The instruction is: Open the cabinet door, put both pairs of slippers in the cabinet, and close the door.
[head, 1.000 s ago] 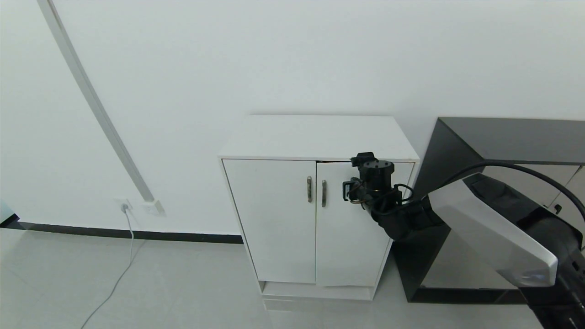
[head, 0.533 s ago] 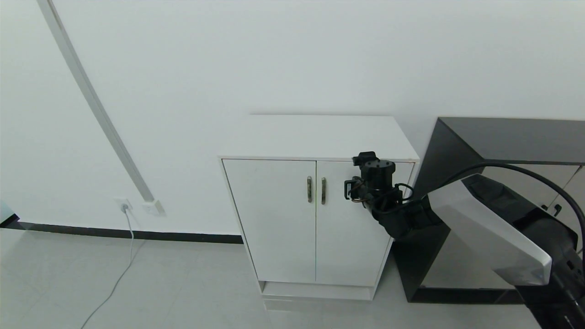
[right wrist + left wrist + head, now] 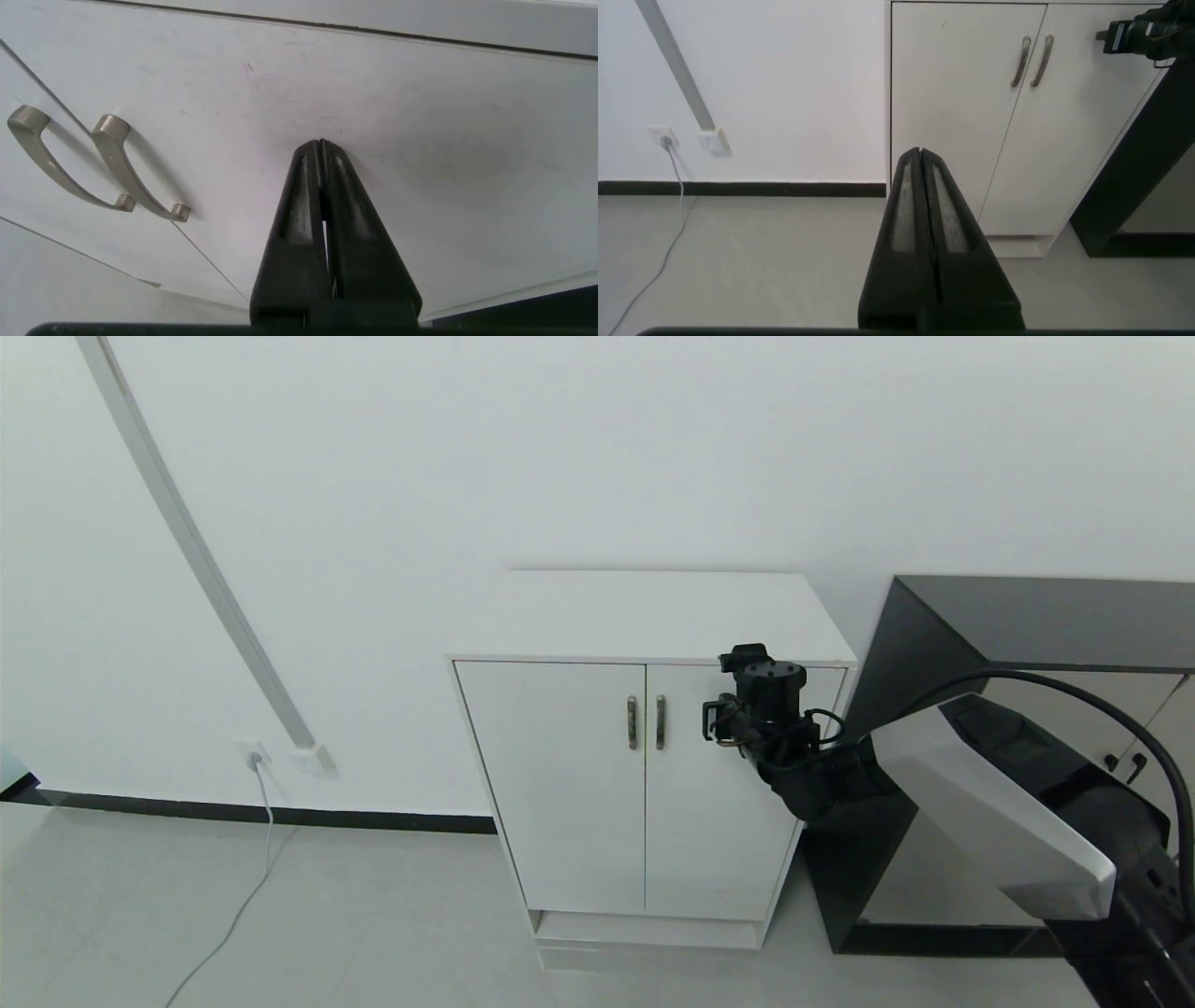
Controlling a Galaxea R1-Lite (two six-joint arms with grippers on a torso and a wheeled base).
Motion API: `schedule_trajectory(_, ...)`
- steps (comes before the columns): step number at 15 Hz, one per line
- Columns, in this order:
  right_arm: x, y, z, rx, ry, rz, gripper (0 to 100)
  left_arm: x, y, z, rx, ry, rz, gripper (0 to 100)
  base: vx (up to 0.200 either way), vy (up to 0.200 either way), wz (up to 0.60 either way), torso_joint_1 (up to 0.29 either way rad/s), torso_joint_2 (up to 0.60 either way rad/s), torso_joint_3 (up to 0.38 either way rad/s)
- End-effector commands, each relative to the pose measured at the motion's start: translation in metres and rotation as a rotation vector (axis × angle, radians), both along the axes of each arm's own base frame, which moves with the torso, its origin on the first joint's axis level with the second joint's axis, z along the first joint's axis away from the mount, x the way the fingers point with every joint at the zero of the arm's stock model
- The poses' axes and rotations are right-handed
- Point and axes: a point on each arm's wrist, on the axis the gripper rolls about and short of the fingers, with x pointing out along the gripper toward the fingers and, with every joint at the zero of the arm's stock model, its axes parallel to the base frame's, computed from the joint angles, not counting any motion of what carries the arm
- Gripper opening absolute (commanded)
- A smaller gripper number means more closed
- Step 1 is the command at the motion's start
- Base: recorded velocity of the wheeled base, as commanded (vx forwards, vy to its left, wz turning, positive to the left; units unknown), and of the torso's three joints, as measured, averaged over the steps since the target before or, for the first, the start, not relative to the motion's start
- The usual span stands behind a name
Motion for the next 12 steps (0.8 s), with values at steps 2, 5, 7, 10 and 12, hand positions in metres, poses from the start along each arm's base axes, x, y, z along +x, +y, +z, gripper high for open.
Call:
schedule_trajectory(2, -0.001, 0.0, 0.001, 0.001, -0.002, 0.001, 0, 0.0, 0.0, 0.0, 0.0, 0.002, 0.0, 0, 0.0, 0.0, 0.0, 0.0, 0.0, 0.0)
schedule_trajectory(5, -0.014, -0.004, 0.003, -0.012, 0.022, 0.002, 0, 0.0, 0.0, 0.0, 0.0, 0.001, 0.0, 0, 0.0, 0.0, 0.0, 0.0, 0.0, 0.0)
schedule_trajectory(7, -0.027, -0.009, 0.014, -0.004, 0.007, 0.007, 0, 0.0, 0.0, 0.0, 0.0, 0.002, 0.0, 0, 0.0, 0.0, 0.0, 0.0, 0.0, 0.0)
schedule_trajectory(10, -0.052, -0.022, 0.028, -0.009, 0.015, 0.007, 0, 0.0, 0.0, 0.0, -0.002, 0.001, 0.0, 0, 0.0, 0.0, 0.0, 0.0, 0.0, 0.0)
schedule_trajectory(12, -0.072, -0.034, 0.038, -0.002, -0.001, 0.006, 0, 0.0, 0.0, 0.0, 0.0, 0.002, 0.0, 0, 0.0, 0.0, 0.0, 0.0, 0.0, 0.0)
